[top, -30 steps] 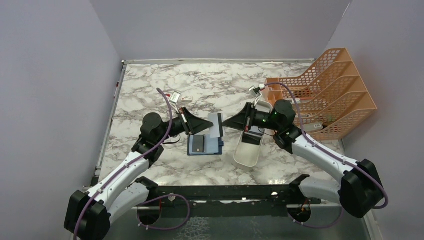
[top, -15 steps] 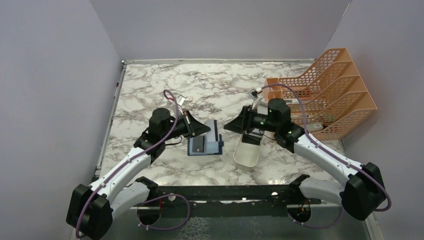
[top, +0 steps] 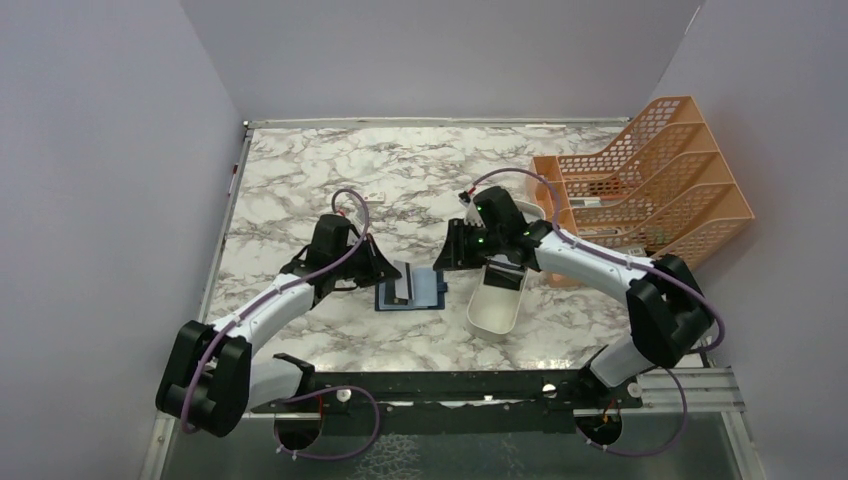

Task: Put the credit cards into the card holder
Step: Pick up the credit card from the storage box, then insert the credit card into the card holder.

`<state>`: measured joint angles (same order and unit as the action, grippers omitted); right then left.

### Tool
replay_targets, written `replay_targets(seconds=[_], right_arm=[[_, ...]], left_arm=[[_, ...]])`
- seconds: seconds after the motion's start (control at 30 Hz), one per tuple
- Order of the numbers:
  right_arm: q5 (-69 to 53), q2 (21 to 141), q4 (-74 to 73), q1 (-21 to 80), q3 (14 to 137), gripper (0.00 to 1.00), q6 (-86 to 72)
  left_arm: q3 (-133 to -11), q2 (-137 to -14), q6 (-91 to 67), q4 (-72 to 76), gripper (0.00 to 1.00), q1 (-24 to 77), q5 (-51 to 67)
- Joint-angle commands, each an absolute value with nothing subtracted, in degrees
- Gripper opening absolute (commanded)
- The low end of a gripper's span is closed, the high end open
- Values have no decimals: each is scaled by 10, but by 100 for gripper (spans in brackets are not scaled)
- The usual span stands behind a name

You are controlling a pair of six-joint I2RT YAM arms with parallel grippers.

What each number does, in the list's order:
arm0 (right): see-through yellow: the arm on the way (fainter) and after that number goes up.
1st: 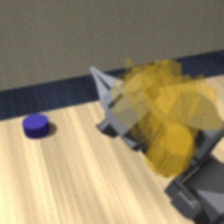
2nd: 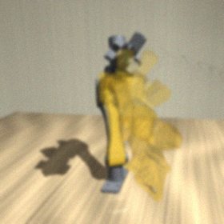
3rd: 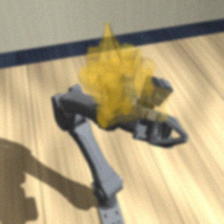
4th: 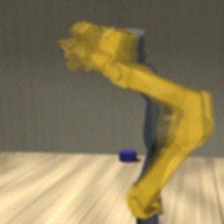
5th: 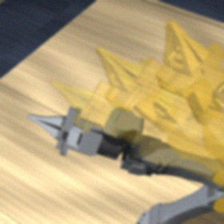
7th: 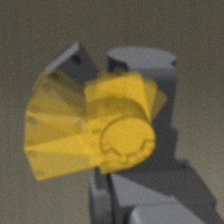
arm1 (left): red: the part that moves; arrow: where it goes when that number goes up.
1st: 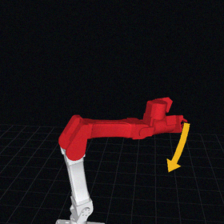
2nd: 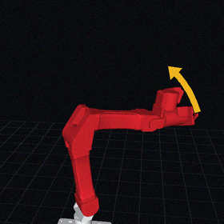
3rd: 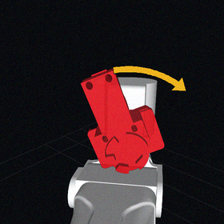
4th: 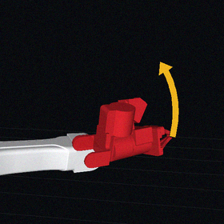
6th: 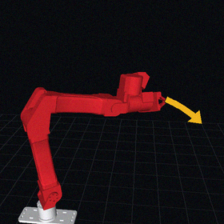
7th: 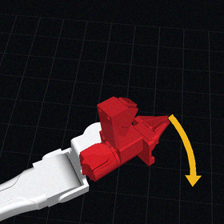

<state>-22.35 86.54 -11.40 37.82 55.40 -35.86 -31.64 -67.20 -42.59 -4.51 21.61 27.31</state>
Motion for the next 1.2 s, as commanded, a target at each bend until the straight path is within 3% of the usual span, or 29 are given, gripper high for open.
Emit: replay_targets(seconds=[0.0, 0.6, 1.17], right_arm=[[-167, 907, -150, 406, 586, 40, -350], [-96, 1040, -203, 437, 649, 35, -319], [-79, 1069, -202, 439, 640, 27, -308]], left_arm=[[-312, -698, -387, -36, 0, 210, 280], [-297, -740, -375, -1, 0, 203, 279], [-295, -772, -378, 34, 0, 202, 290]])
